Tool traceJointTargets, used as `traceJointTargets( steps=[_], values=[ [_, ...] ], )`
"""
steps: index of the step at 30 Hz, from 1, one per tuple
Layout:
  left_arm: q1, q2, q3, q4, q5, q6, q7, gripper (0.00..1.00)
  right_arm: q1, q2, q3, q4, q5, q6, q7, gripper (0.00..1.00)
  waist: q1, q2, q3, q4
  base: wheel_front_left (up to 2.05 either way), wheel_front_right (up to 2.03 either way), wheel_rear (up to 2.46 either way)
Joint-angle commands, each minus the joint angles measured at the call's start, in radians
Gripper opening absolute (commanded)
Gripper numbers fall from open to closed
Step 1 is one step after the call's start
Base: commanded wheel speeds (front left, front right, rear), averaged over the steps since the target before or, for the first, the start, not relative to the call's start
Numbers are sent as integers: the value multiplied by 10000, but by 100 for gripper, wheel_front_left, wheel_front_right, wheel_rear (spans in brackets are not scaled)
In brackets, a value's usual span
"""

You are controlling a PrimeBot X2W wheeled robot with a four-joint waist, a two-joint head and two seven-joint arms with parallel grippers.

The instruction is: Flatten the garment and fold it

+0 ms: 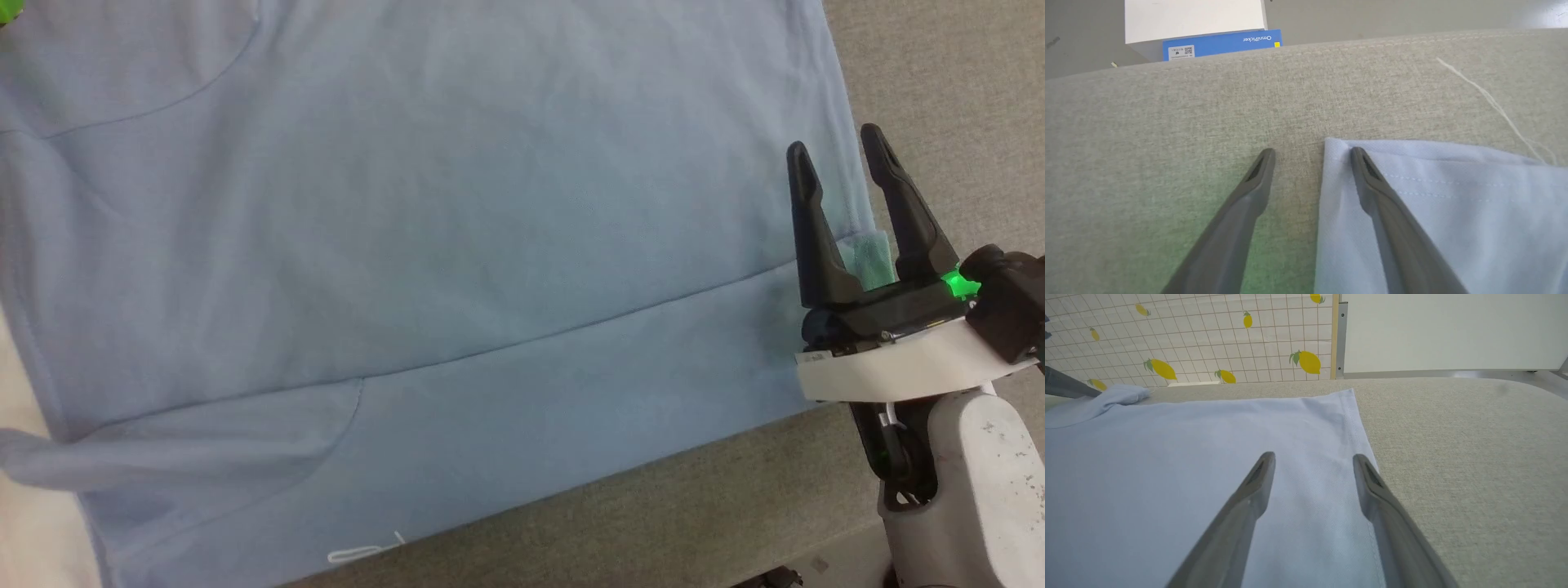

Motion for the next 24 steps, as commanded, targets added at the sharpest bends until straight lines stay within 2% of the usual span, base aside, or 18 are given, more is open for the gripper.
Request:
traceJointTargets(
  steps=[1,2,3,9,13,19,24],
  values=[
    [52,10,-80,-37,-86,70,232,98,-62,34,19,37,4,-15,-69,100,-2,0,119,-95,0,0,0],
    [107,16,-107,-123,-137,83,365,33,-85,27,4,40,1,-15,-54,100,-2,0,129,-87,0,0,0],
    [148,32,-138,-196,-163,74,457,0,-116,21,-15,35,-2,-15,-35,100,-2,0,133,-79,0,0,0],
    [245,135,-214,-588,-115,-17,373,0,-888,-168,-137,27,-134,-15,383,100,-2,0,155,-31,0,0,0],
    [218,135,-262,-638,-105,-104,308,0,-2298,-212,-554,388,-16,-15,1468,100,-2,0,173,11,0,0,0],
    [48,-7,-375,-676,-79,-291,145,0,-5124,0,-1184,2451,387,-15,5085,100,-2,0,216,249,0,0,0],
    [-108,-281,-537,-624,-65,-468,-23,0,-7059,252,-2102,4293,-163,-15,7788,100,-2,0,266,590,0,0,0]
  ],
)
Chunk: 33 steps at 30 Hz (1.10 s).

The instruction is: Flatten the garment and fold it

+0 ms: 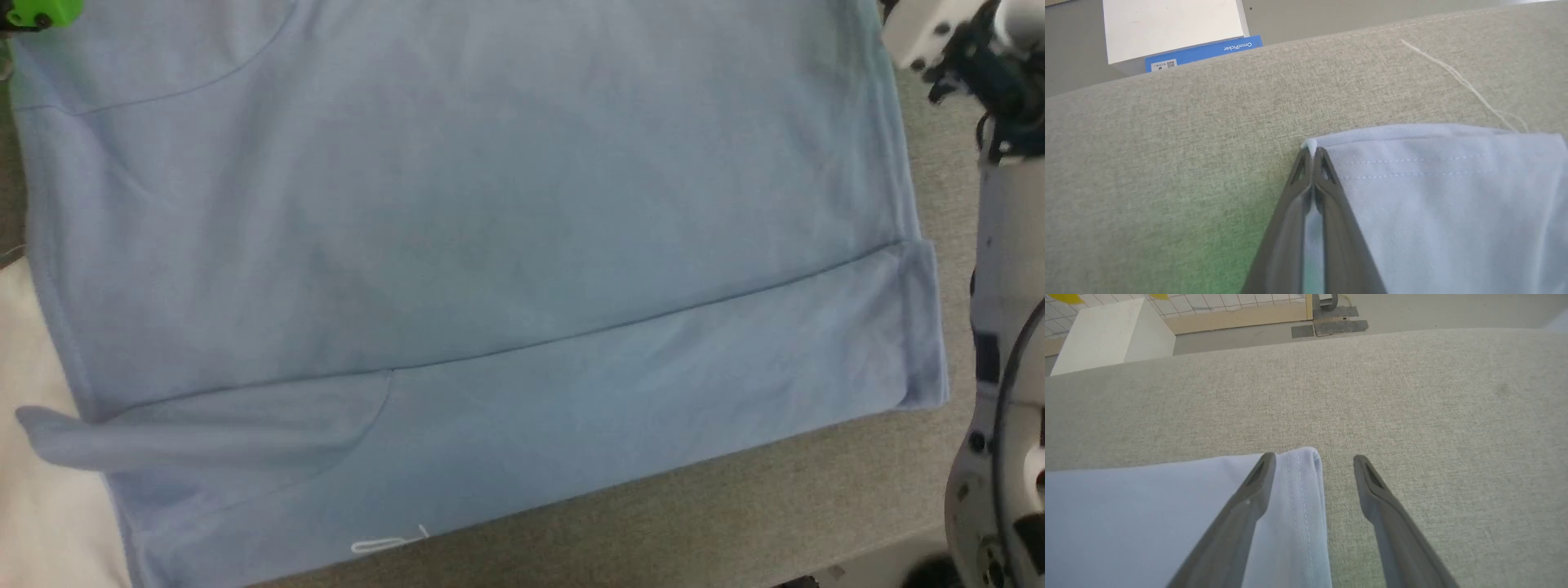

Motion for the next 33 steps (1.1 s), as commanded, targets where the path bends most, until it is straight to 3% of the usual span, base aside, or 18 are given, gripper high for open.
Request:
traceJointTargets(
  steps=[1,8,9,13,15,16,24,33],
  values=[
    [-40,-116,-139,118,-8,-78,-30,0,-418,79,-191,343,-324,-15,536,100,-1,0,50,198,0,0,0],
    [-246,-375,-342,271,34,-368,-260,0,-1395,245,-804,1238,-1519,-15,2533,100,-1,0,147,478,0,0,0],
    [-275,-408,-367,311,36,-408,-292,0,-1464,265,-857,1298,-1619,-15,2746,79,-1,0,155,510,0,0,0],
    [-373,-502,-434,461,29,-544,-393,0,-1613,304,-880,1365,-1918,-15,3099,32,-1,0,179,592,0,0,0],
    [-432,-530,-449,531,26,-605,-451,0,-1666,309,-915,1376,-2018,-15,3116,16,-1,0,203,620,0,0,0],
    [-455,-535,-457,564,26,-633,-472,0,-1675,308,-923,1392,-2067,-15,3135,1,-1,0,213,629,0,0,0],
    [-414,-570,-312,691,52,-1039,-1604,0,-1357,259,-514,1154,-1749,-15,2319,0,-1,0,37,706,0,0,0],
    [1680,-846,480,-468,-181,-1718,-5781,0,900,-578,581,-113,-333,-15,-642,0,-1,0,-1446,1275,0,0,0]
  ],
)
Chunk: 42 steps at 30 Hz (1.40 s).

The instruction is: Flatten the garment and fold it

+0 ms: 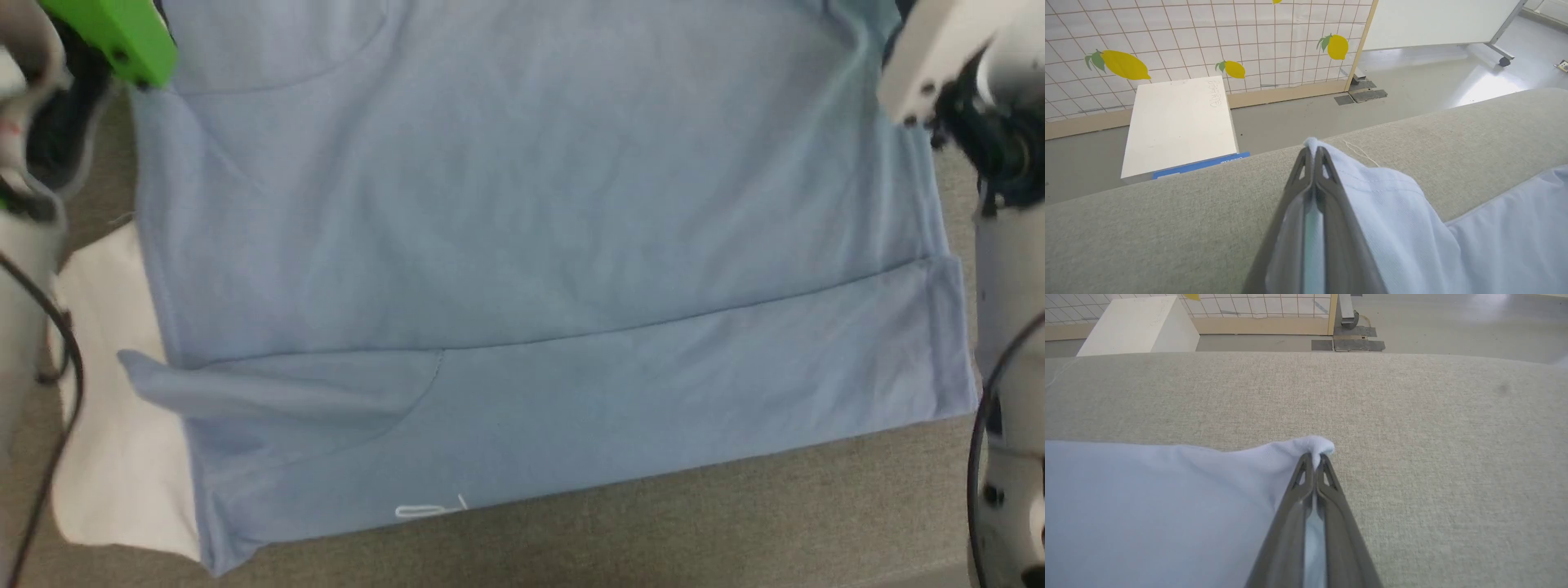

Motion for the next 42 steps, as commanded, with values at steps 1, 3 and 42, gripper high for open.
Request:
traceJointTargets(
  steps=[1,3,42],
  values=[
    [624,-82,115,-315,-175,-37,-486,0,519,-176,97,-251,192,-15,-383,0,0,-1,-910,454,0,0,0],
    [1527,-110,217,-846,-269,-7,-1152,0,1247,-365,161,-591,436,-15,-968,0,0,-1,-1393,617,0,0,0],
    [9909,-821,-886,-2214,-2004,375,-2650,100,6651,-1748,159,-101,352,-15,84,100,0,-1,-3993,1810,0,0,0]
  ],
)
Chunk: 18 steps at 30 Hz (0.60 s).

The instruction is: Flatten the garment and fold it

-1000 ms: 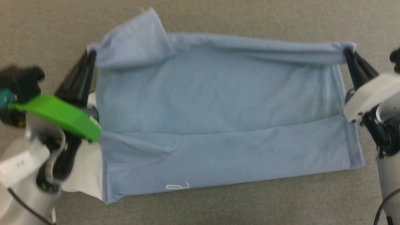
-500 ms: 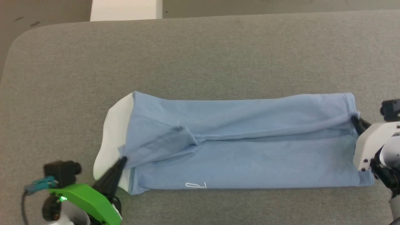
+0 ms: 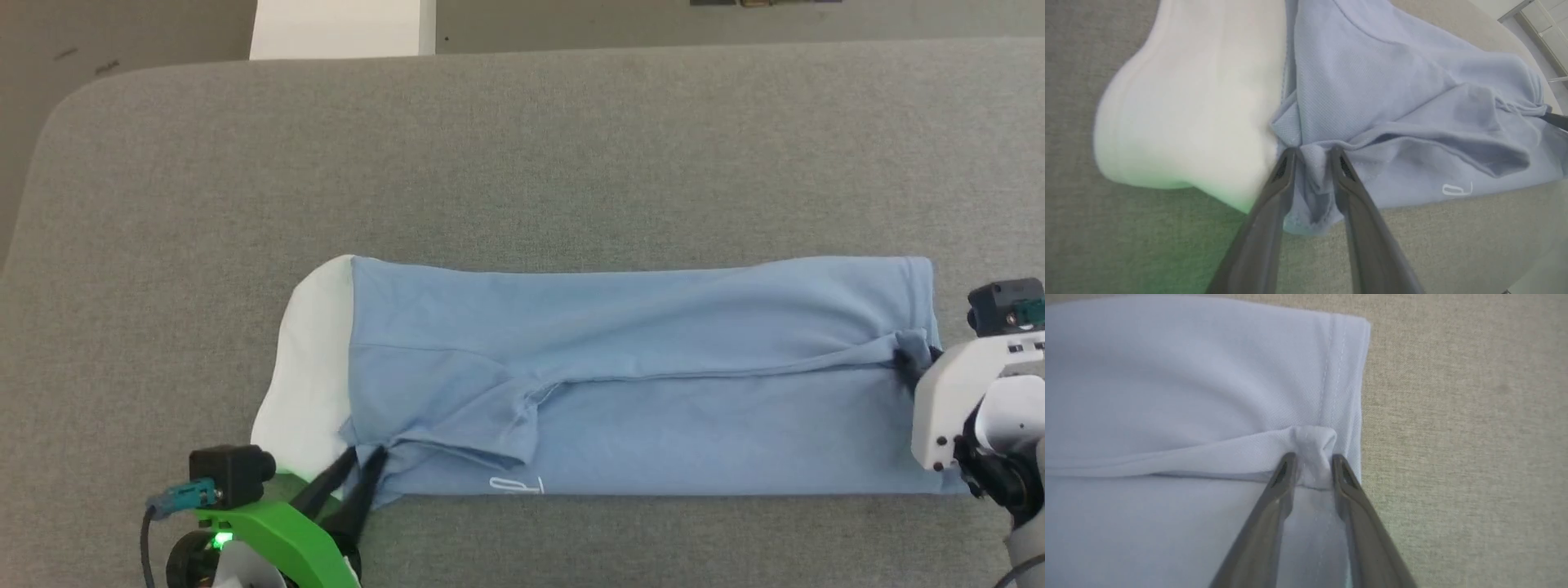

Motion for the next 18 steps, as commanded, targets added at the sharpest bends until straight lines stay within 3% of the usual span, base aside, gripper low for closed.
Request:
traceJointTargets(
  steps=[1,8,12,18],
  values=[
    [-92,-115,19,-10,121,-16,-182,100,435,79,-146,-48,73,-15,59,100,1,0,-255,38,0,0,0],
    [147,-389,306,-258,455,106,-1399,100,1722,535,-1303,-1572,295,-15,-374,100,1,0,-908,169,0,0,0],
    [33,-644,671,-193,1064,482,-2381,100,2267,920,-1652,-2456,324,-15,-1077,100,1,0,-1157,171,0,0,0],
    [-451,-1270,1558,171,2490,521,-2800,100,2537,1426,-1831,-2757,191,-15,-2229,100,1,0,-1318,204,0,0,0]
  ],
)
